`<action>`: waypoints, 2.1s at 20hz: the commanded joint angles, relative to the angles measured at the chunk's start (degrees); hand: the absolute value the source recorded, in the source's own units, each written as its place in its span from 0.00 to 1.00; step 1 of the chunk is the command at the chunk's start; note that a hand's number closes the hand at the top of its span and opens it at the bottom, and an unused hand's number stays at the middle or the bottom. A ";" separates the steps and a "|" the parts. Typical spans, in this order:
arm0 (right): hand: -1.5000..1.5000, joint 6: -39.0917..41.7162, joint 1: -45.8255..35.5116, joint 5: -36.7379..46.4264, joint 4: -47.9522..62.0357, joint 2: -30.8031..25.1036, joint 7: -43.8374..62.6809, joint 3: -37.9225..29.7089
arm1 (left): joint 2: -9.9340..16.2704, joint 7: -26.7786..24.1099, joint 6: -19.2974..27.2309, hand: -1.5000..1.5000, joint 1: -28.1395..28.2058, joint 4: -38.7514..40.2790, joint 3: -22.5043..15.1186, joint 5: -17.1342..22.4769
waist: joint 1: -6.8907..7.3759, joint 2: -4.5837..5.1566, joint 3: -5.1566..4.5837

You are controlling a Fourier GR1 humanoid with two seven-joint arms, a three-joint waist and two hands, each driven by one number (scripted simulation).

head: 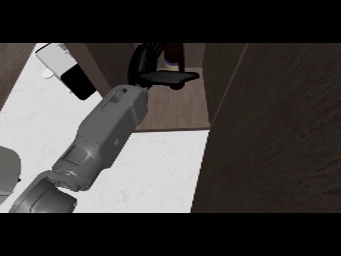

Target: Pick up the wine, place it into the cabinet and close the cabinet

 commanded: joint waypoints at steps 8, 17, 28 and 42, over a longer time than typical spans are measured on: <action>0.00 -0.75 5.87 -2.77 -12.52 -2.87 4.03 -0.95 | -0.07 1.55 -6.02 0.00 14.54 -14.46 -8.27 5.46 | 1.71 -0.97 0.01; 0.00 -1.57 6.01 -2.63 -12.60 -3.13 3.03 -1.70 | -0.07 5.94 -0.47 0.00 29.17 -32.42 -15.86 6.56 | 2.77 -0.85 0.07; 0.00 -1.06 4.87 -1.87 -13.91 -5.72 5.87 -3.15 | 3.84 9.39 1.49 0.00 49.35 -55.71 -21.36 6.00 | 1.99 -0.19 0.02; 0.00 9.56 3.20 -3.64 -10.80 -10.19 2.58 5.67 | 16.78 9.16 -5.85 0.00 65.09 -72.50 -16.45 9.35 | 2.16 -0.21 0.03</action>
